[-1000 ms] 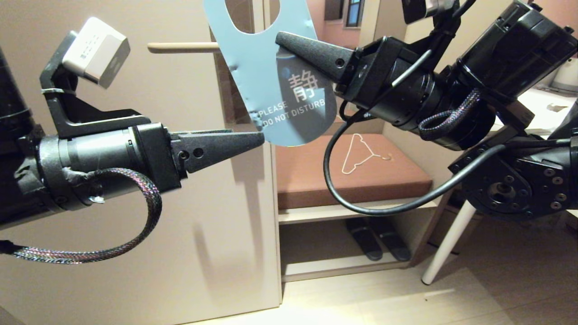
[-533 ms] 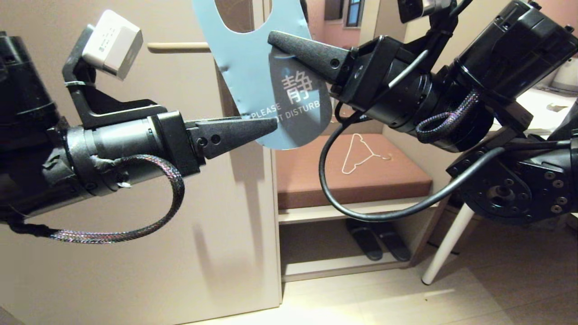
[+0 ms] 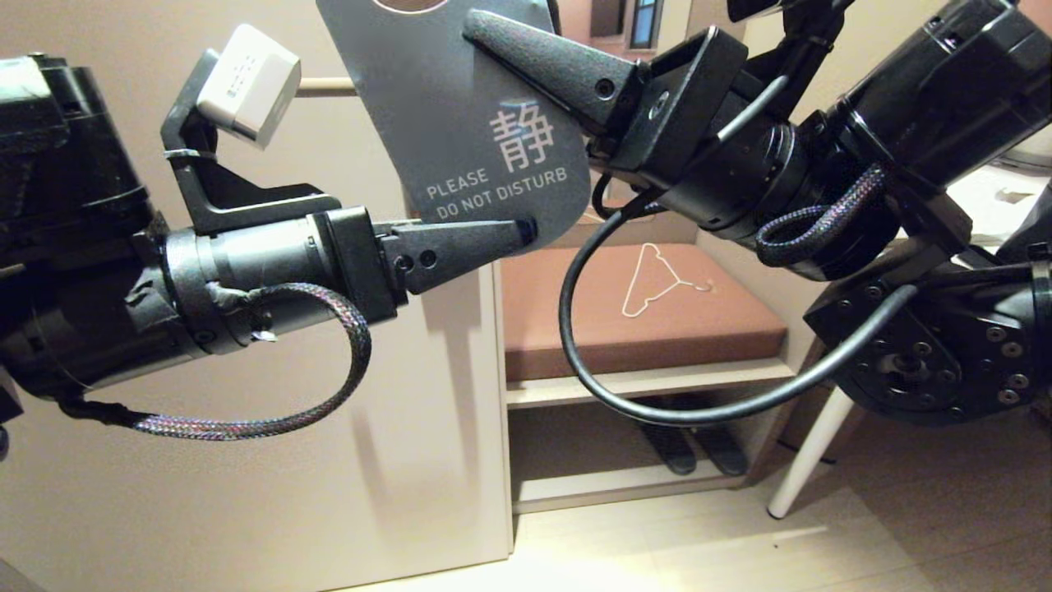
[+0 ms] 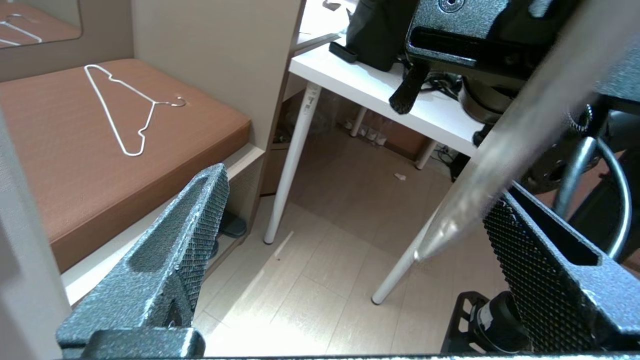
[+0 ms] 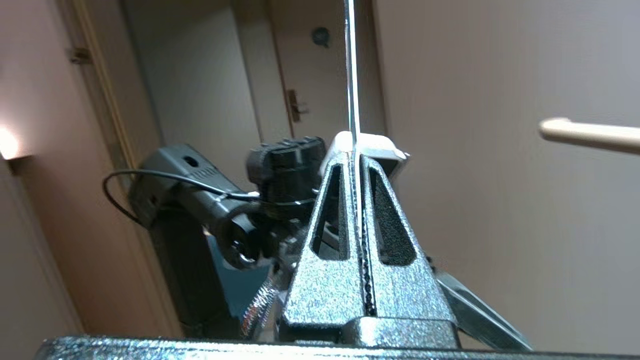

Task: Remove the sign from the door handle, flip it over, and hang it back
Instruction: Hand it to the other hand

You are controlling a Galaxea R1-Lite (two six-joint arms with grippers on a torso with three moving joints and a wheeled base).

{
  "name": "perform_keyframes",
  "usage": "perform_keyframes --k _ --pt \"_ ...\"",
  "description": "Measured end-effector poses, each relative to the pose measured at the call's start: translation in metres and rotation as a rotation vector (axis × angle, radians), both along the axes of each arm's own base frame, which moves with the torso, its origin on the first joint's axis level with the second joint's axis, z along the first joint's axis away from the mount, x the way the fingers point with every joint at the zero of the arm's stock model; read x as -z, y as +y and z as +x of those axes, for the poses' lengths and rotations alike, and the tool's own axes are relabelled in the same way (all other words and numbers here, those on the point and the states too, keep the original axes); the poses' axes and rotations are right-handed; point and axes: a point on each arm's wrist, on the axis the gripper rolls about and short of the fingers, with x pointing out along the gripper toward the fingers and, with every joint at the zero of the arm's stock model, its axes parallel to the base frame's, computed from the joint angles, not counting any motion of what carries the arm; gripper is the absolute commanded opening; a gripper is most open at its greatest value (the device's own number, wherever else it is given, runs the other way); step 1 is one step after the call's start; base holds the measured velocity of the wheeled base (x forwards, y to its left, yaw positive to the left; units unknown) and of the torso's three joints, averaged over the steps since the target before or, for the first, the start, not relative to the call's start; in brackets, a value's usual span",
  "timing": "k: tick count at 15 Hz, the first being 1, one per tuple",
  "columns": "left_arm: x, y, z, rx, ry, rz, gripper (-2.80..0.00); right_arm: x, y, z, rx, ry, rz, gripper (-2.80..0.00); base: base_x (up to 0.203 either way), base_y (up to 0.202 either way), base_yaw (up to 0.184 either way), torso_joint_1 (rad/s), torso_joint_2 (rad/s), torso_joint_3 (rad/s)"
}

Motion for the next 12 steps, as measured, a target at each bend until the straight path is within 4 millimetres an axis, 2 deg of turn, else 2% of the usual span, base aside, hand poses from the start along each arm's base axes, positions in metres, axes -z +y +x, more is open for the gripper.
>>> perform_keyframes --k 12 --pt "-0.01 0.005 -0.004 -0.007 0.014 -0.067 0.0 0.022 0.011 0.008 0.012 0.057 -0.029 -2.8 0.0 0.0 0.0 0.0 0.0 0.0"
